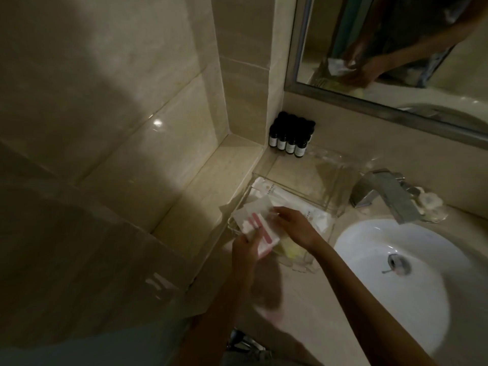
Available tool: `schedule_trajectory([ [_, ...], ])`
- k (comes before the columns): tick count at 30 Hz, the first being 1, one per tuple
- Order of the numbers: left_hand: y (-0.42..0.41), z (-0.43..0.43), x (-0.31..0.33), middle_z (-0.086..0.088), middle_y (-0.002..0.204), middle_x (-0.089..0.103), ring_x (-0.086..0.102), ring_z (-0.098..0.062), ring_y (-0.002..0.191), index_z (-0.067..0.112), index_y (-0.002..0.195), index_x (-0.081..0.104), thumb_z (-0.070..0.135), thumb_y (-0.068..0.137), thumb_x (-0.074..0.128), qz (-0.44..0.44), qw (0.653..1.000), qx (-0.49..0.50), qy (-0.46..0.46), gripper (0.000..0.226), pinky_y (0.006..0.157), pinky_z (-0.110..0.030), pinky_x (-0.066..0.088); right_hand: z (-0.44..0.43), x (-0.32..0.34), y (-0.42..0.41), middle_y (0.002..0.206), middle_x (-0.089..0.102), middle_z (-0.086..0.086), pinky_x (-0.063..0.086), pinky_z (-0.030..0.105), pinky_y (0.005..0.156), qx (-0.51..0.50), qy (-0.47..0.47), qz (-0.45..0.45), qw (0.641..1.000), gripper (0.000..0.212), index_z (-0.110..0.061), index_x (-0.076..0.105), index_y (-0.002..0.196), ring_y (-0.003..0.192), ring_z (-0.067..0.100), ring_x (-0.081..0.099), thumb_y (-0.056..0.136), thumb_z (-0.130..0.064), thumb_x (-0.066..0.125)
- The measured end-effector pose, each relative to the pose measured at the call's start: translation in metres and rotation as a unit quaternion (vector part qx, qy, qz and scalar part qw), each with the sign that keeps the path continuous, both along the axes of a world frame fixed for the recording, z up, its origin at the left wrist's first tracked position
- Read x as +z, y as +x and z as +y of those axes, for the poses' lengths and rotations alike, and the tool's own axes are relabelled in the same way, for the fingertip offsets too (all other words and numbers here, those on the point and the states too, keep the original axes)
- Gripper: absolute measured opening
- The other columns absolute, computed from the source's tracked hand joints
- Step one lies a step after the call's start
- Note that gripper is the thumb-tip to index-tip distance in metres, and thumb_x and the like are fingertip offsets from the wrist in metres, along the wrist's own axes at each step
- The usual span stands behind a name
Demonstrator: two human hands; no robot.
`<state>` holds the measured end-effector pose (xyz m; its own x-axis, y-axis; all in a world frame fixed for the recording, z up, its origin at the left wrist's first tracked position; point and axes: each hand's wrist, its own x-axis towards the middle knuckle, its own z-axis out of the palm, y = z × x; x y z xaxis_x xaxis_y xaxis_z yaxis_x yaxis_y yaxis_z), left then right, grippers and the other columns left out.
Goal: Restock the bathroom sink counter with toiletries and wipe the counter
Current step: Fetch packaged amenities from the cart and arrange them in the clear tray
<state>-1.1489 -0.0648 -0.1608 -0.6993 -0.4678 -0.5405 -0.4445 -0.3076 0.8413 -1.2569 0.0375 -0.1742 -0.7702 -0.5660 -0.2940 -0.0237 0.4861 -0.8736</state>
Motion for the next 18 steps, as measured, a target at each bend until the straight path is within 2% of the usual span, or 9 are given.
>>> schedule_trajectory([
  [2,-0.014,0.014,0.007,0.002,0.096,0.055,0.059,-0.018,0.097,0.01,0.12,0.053,0.025,0.099,0.051,-0.027,0.999,-0.038,0.013,0.026,0.07,-0.016,0.052,0.009,0.004,0.003,0.101,0.067,0.005,0.052,0.032,0.077,0.0,0.004,0.004,1.0,0.024,-0.007,0.063,0.115,0.087,0.017,0.065,0.097,-0.015,0.05],
  [3,-0.018,0.021,0.01,0.0,0.095,0.053,0.057,-0.02,0.095,0.01,0.12,0.051,0.028,0.099,0.049,-0.049,0.997,-0.048,0.02,0.028,0.075,-0.022,0.053,0.013,0.005,0.004,0.099,0.067,0.006,0.052,0.033,0.077,-0.001,0.009,0.011,1.0,0.021,-0.006,0.064,0.112,0.087,0.018,0.065,0.096,-0.013,0.052],
  [5,-0.022,0.029,0.01,-0.003,0.099,0.054,0.057,-0.019,0.089,0.011,0.117,0.05,0.036,0.101,0.041,-0.048,0.995,-0.08,0.042,0.031,0.078,-0.033,0.054,0.023,0.008,0.001,0.098,0.066,0.002,0.054,0.031,0.078,-0.006,0.02,0.006,1.0,0.019,-0.009,0.063,0.111,0.088,0.017,0.065,0.094,-0.012,0.054],
  [7,-0.023,0.03,0.005,-0.005,0.109,0.057,0.059,-0.02,0.095,0.011,0.122,0.053,0.039,0.102,0.037,-0.025,0.988,-0.145,0.044,0.038,0.081,-0.036,0.056,0.035,0.013,-0.005,0.091,0.065,-0.002,0.053,0.022,0.071,-0.01,0.013,-0.015,1.0,0.015,-0.014,0.063,0.105,0.081,0.013,0.064,0.094,-0.011,0.055],
  [8,-0.023,0.029,0.003,-0.007,0.111,0.058,0.06,-0.022,0.098,0.013,0.119,0.055,0.039,0.102,0.038,-0.026,0.984,-0.175,0.032,0.036,0.083,-0.038,0.056,0.041,0.013,-0.011,0.086,0.066,-0.001,0.052,0.023,0.068,-0.017,0.006,-0.016,1.0,0.01,-0.015,0.064,0.099,0.077,0.013,0.064,0.093,-0.011,0.057],
  [10,-0.022,0.023,-0.007,-0.01,0.11,0.064,0.062,-0.026,0.101,0.014,0.107,0.06,0.038,0.099,0.046,-0.051,0.965,-0.237,-0.1,0.029,0.089,-0.041,0.052,0.05,0.011,-0.026,0.088,0.067,0.007,0.052,0.035,0.071,-0.049,0.014,0.021,0.998,0.008,-0.011,0.065,0.097,0.078,0.021,0.064,0.093,-0.013,0.058],
  [12,-0.019,0.017,-0.019,-0.009,0.11,0.067,0.063,-0.024,0.102,0.012,0.108,0.066,0.03,0.097,0.052,-0.047,0.928,-0.248,-0.275,0.025,0.088,-0.03,0.048,0.056,0.005,-0.038,0.098,0.067,0.011,0.05,0.038,0.076,-0.067,0.074,0.099,0.99,0.019,-0.003,0.063,0.108,0.086,0.027,0.064,0.095,-0.014,0.056],
  [14,-0.014,0.011,-0.024,-0.006,0.108,0.069,0.063,-0.02,0.099,0.011,0.107,0.068,0.02,0.094,0.058,-0.001,0.917,-0.202,-0.343,0.019,0.084,-0.024,0.045,0.057,-0.005,-0.044,0.106,0.067,0.013,0.05,0.038,0.079,-0.042,0.115,0.146,0.982,0.024,-0.002,0.061,0.115,0.093,0.03,0.065,0.096,-0.015,0.054],
  [18,-0.018,-0.002,-0.034,-0.005,0.112,0.068,0.06,-0.018,0.109,0.012,0.107,0.068,0.006,0.087,0.062,0.055,0.881,-0.166,-0.44,0.022,0.092,-0.018,0.041,0.05,-0.019,-0.039,0.114,0.067,0.009,0.05,0.031,0.083,0.033,0.175,0.129,0.975,0.027,-0.011,0.061,0.121,0.096,0.023,0.065,0.096,-0.017,0.054],
])
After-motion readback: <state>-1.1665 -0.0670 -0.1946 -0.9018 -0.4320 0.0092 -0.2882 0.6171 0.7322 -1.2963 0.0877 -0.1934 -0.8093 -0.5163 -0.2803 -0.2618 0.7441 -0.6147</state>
